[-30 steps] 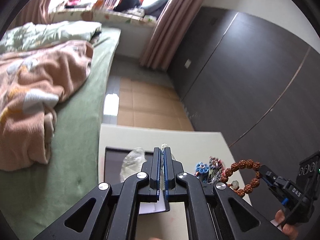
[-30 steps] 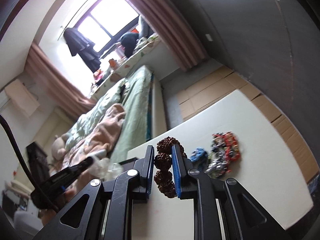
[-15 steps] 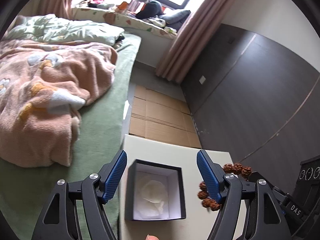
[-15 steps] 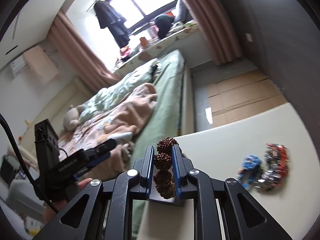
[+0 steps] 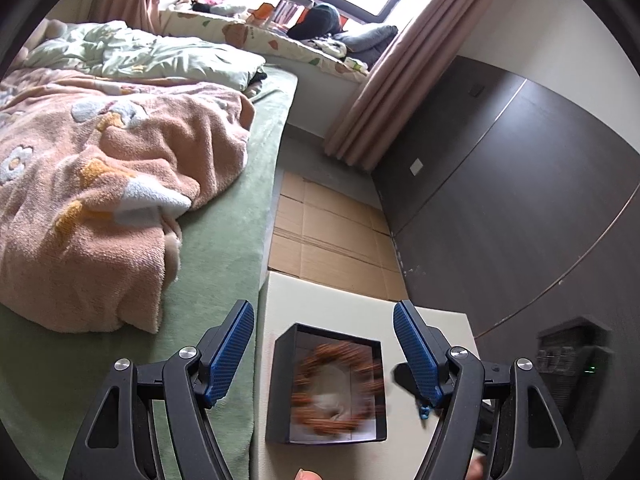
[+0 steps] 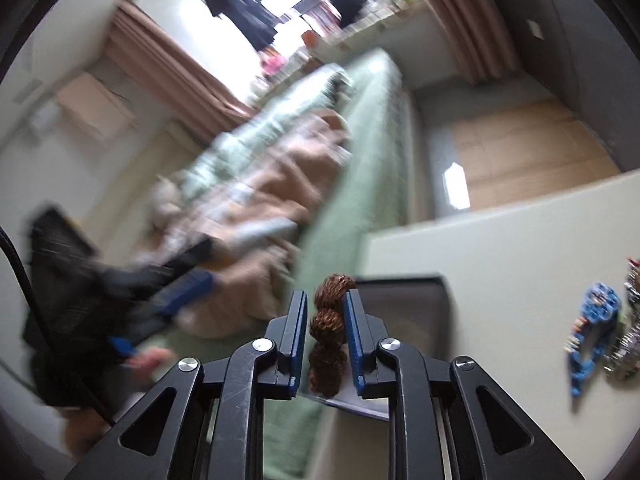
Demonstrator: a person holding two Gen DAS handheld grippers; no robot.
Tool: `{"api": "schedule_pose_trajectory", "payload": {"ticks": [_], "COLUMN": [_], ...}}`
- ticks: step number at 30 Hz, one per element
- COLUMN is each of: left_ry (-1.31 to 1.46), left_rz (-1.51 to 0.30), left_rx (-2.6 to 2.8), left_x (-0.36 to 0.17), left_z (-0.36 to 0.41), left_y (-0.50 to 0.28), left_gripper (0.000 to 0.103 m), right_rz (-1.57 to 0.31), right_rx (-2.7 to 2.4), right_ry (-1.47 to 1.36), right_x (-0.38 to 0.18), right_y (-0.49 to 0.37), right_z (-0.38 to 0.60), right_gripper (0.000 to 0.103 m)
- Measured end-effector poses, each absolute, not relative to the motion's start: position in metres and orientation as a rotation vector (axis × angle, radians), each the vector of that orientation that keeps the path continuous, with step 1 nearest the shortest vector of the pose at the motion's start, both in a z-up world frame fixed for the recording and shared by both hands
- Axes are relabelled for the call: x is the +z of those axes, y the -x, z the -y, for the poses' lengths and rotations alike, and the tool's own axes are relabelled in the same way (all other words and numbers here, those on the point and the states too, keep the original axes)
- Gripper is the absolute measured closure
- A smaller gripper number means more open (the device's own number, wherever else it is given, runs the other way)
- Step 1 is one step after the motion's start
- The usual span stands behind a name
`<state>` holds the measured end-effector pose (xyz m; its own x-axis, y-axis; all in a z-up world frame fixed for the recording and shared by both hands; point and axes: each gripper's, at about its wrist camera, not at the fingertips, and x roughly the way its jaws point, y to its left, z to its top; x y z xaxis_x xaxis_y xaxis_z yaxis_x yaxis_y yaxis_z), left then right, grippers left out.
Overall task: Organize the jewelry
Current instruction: 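Carry the brown bead bracelet over the black box and release it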
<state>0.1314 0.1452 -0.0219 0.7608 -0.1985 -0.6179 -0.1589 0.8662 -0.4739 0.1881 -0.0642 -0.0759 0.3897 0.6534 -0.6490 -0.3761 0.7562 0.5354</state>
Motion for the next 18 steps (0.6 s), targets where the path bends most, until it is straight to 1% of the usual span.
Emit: {"api": "schedule_pose_trajectory", "payload": {"ticks": [1, 2, 4, 7, 10, 14, 16, 18], "left_ry": [0.531, 0.526, 0.514, 0.5, 0.49, 0.474, 0.463, 0.449], "left_rz": [-0.72, -0.723, -0.724, -0.723, -0.728, -0.738, -0.743, -0.748], "left_rx": [-0.029, -0.033, -0.04, -0.054, -0.065, -0.084, -0.095, -0.107], "left_x": [-0.022, -0.023, -0.022, -0.021, -0.021, -0.022, -0.023, -0.023], "left_z": [-0.143, -0.141, -0.137, -0.13, -0.12, -0.105, -0.096, -0.087], "left_y": [-0.132, -0.133, -0.133, -0.133, -0.134, -0.137, -0.139, -0.141], "left_gripper": [0.03, 0.03, 0.03, 0.03, 0.03, 0.03, 0.03, 0.03], "right_rz": [-0.986, -0.994, -0.99, -0.948, -0.911, -0.89, -0.901, -0.913], "right_rx": [0.636, 0.597, 0.573, 0.554, 0.529, 0.463, 0.427, 0.403], "right_ry": [-0.307, -0.3, -0.324, -0.368, -0.401, -0.413, -0.41, -0.414], "right_x": [-0.08, -0.082, -0.08, -0.066, -0.052, -0.042, -0.041, -0.041], "right_y": [-0.19, -0.19, -0.189, -0.184, -0.178, -0.173, -0.171, -0.17], "right_z": [0.067, 0.074, 0.089, 0.118, 0.146, 0.18, 0.196, 0.208], "right_gripper": [0.068, 0.065, 0.049, 0.035, 0.03, 0.028, 0.02, 0.019]}}
